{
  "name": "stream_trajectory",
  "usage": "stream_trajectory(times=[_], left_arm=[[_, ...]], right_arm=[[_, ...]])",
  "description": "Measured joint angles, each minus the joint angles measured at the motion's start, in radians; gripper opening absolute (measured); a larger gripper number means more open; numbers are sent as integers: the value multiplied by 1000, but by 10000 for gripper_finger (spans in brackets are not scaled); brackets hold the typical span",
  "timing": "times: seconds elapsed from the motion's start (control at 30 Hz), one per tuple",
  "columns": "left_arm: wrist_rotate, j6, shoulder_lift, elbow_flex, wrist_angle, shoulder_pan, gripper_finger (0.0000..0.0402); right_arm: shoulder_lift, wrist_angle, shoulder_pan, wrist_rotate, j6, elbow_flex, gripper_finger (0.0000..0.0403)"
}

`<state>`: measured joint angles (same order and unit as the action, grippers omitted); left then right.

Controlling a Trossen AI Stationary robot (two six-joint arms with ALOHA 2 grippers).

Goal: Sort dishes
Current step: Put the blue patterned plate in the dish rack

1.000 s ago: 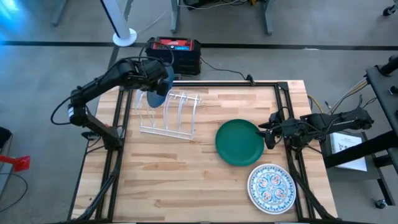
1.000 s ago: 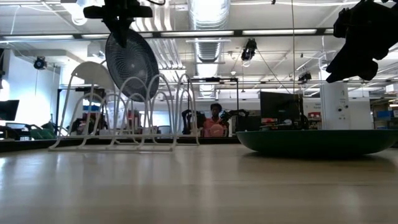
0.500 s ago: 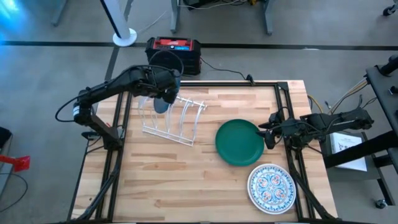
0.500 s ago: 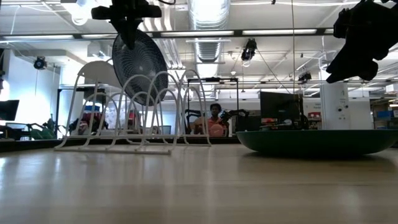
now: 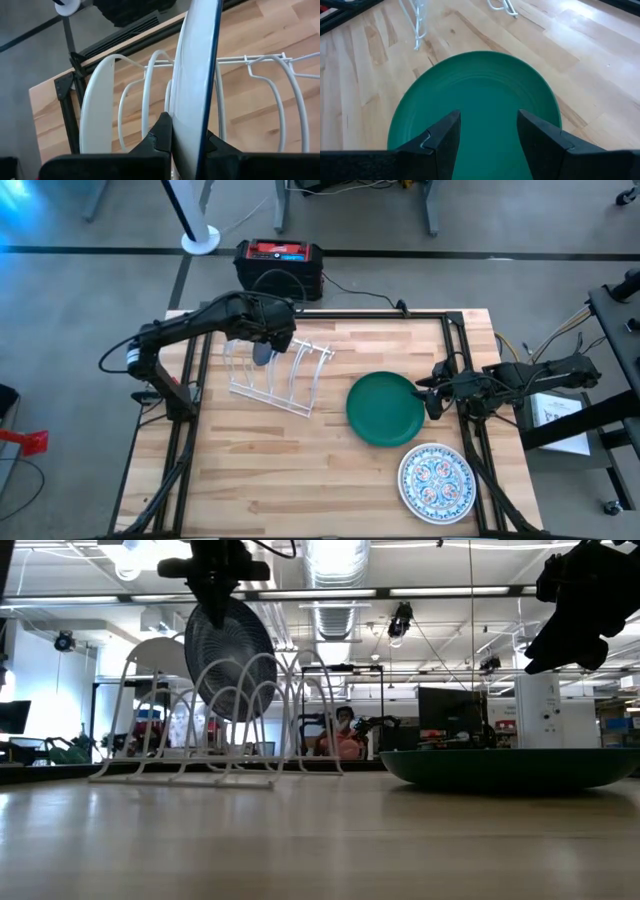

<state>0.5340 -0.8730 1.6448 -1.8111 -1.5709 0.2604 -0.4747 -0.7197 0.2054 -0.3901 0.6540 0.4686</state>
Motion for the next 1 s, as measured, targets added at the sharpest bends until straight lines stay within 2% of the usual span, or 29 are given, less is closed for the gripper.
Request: stream_trajectory(times=[0.27,1.0], left_arm=[[-23,8,35,1,0,-19,5],[-4,14,119,2,1,-99,5]], right_arm=[[0,0,0,0,0,0,186],[0,0,0,1,0,0,186]])
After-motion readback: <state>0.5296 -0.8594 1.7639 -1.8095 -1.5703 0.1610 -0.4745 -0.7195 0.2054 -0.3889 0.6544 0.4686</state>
